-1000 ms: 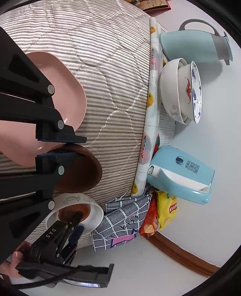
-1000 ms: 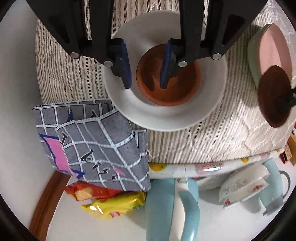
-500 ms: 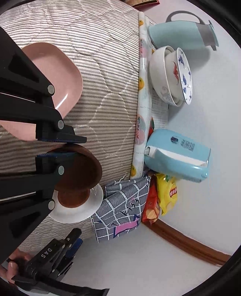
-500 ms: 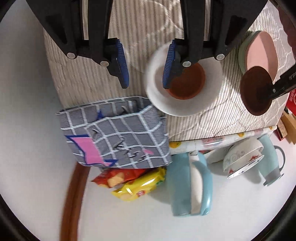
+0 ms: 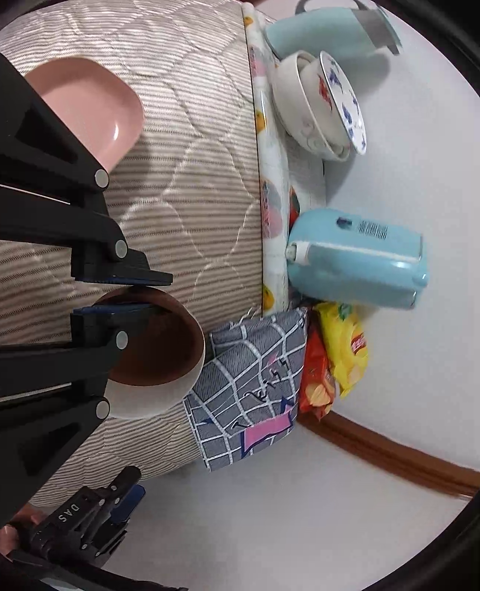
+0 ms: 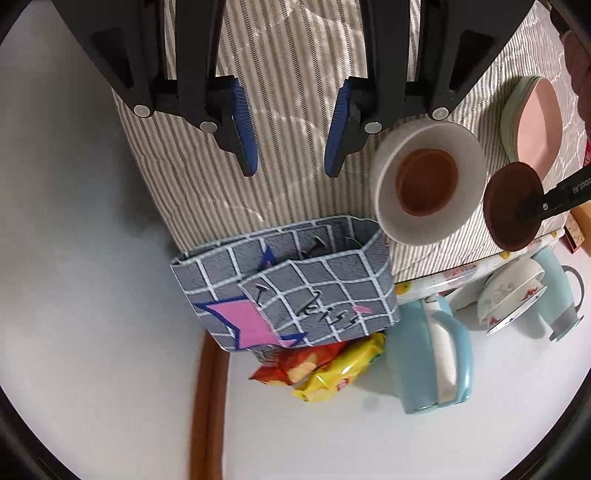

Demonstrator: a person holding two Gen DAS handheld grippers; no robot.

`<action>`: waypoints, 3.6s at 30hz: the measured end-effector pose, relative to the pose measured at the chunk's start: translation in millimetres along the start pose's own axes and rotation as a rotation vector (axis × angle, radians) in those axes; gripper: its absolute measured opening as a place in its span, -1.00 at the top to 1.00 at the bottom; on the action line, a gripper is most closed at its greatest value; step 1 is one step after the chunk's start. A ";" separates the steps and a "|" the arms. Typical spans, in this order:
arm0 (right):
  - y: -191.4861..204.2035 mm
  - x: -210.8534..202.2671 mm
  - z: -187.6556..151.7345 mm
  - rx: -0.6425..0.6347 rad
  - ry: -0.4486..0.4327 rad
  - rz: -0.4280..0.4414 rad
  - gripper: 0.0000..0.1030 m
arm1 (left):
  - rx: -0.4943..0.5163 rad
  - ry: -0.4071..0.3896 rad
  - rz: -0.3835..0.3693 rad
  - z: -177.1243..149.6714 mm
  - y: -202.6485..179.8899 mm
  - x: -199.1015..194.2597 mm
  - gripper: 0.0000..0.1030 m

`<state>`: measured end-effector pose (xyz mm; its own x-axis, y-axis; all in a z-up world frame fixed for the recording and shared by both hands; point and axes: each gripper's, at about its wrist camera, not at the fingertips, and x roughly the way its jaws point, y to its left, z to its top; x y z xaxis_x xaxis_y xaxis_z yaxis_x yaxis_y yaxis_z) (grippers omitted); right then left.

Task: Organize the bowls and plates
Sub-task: 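Lower the left tool's brown bowl into the white bowl and open, then close the left tool on the white bowl rim, then close the right tool on the white bowl rim opposite the left tool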

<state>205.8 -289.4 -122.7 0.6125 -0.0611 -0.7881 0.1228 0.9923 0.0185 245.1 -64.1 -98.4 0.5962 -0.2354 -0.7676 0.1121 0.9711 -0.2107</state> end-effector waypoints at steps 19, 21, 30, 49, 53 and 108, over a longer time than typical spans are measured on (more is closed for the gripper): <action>-34.9 26.0 -1.3 0.062 0.030 -0.023 0.27 | 0.037 0.108 -0.028 0.9 -25.7 54.0 0.83; -34.3 28.0 -1.4 0.058 0.034 -0.023 0.27 | 0.034 0.119 -0.033 0.1 -25.5 57.5 0.83; -33.7 31.0 -3.1 0.059 0.048 -0.023 0.27 | 0.003 0.154 -0.078 -3.0 -23.1 66.0 0.81; -23.8 20.2 -2.0 0.045 0.034 -0.008 0.27 | 0.001 0.158 -0.095 -3.3 -21.7 51.0 0.51; -13.7 12.0 0.9 0.021 0.020 0.012 0.27 | 0.002 0.119 -0.078 -1.5 -18.2 37.6 0.47; 61.2 58.1 16.8 -0.091 0.148 0.082 0.55 | -0.019 0.125 -0.001 -7.2 9.1 43.7 0.47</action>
<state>262.0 -234.1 -157.0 0.4948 0.0301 -0.8685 0.0018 0.9994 0.0356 266.4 -65.9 -138.2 0.4925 -0.2403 -0.8365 0.0965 0.9703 -0.2219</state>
